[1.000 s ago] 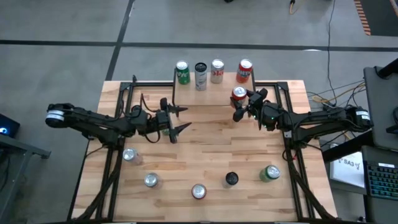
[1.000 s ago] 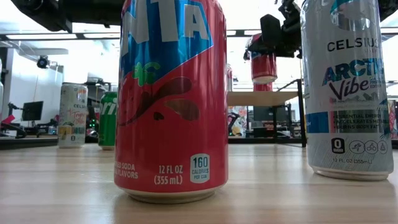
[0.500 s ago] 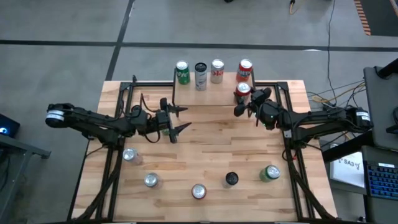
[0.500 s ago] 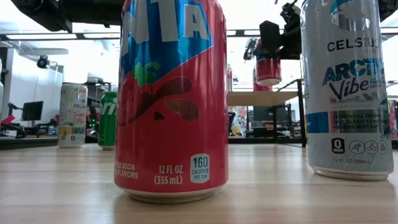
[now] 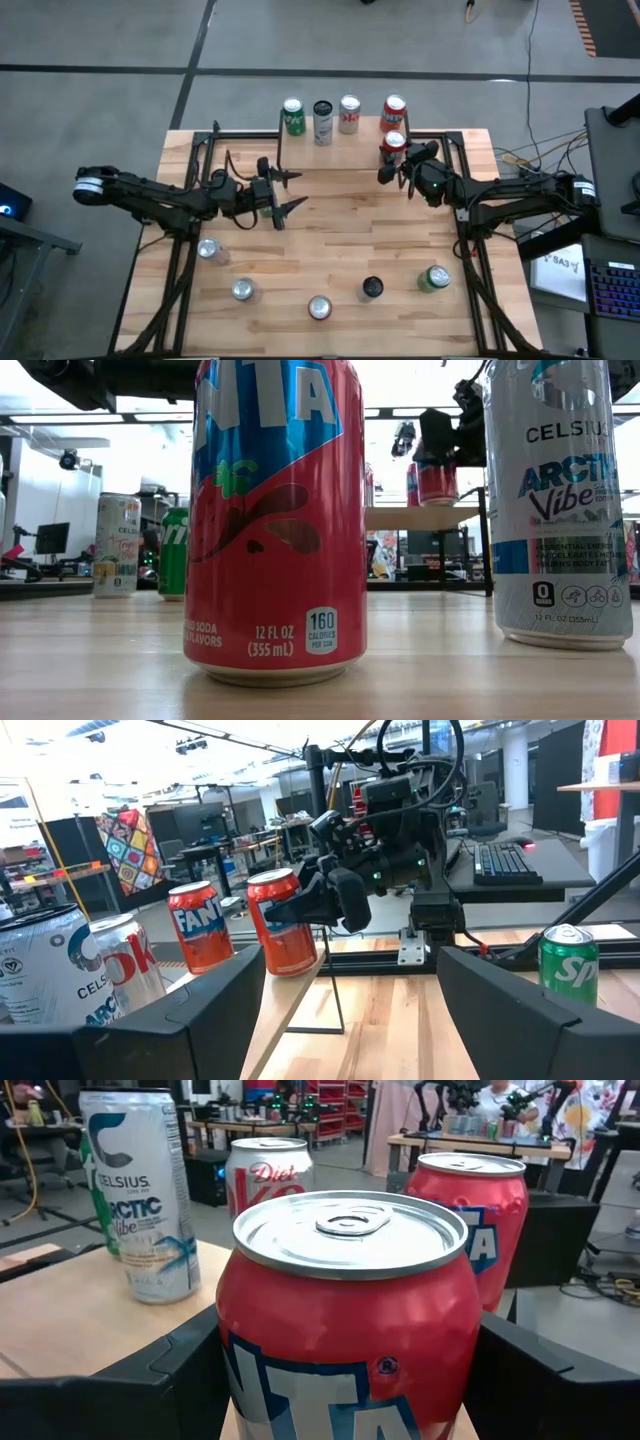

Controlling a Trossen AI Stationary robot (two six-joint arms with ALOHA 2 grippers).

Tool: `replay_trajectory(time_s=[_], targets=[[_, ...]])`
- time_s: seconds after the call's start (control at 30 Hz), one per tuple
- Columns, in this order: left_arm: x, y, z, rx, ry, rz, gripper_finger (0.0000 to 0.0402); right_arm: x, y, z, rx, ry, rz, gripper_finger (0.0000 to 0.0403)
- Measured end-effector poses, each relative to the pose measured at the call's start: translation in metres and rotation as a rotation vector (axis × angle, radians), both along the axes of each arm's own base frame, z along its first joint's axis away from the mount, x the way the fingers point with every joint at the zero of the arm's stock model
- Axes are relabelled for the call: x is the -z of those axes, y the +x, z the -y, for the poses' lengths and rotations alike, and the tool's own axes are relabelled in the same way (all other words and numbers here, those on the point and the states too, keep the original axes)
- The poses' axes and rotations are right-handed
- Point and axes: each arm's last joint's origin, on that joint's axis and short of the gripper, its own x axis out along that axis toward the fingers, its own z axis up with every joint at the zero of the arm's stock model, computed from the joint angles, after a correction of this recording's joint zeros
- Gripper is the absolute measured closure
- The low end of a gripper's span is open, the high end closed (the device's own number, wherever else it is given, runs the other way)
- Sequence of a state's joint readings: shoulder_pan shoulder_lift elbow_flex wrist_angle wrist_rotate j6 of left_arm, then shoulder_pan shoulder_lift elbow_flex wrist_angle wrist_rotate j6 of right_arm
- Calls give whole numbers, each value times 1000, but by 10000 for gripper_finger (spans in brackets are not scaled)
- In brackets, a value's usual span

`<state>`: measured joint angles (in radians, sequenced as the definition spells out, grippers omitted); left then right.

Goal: Place canned beverage on shelf
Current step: Put the top orange soda can on the shelf aligned with the other orange soda can

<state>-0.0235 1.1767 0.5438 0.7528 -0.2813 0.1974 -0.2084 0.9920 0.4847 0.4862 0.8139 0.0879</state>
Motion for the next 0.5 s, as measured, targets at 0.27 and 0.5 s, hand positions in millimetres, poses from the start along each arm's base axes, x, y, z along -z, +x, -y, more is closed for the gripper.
replay_trajectory(time_s=[0.27,0.5], targets=[[0,0,0,-1,0,3,121,1,0,0,2,2,-10,89],[0,0,0,-1,0,2,121,2,0,0,3,9,-12,80]])
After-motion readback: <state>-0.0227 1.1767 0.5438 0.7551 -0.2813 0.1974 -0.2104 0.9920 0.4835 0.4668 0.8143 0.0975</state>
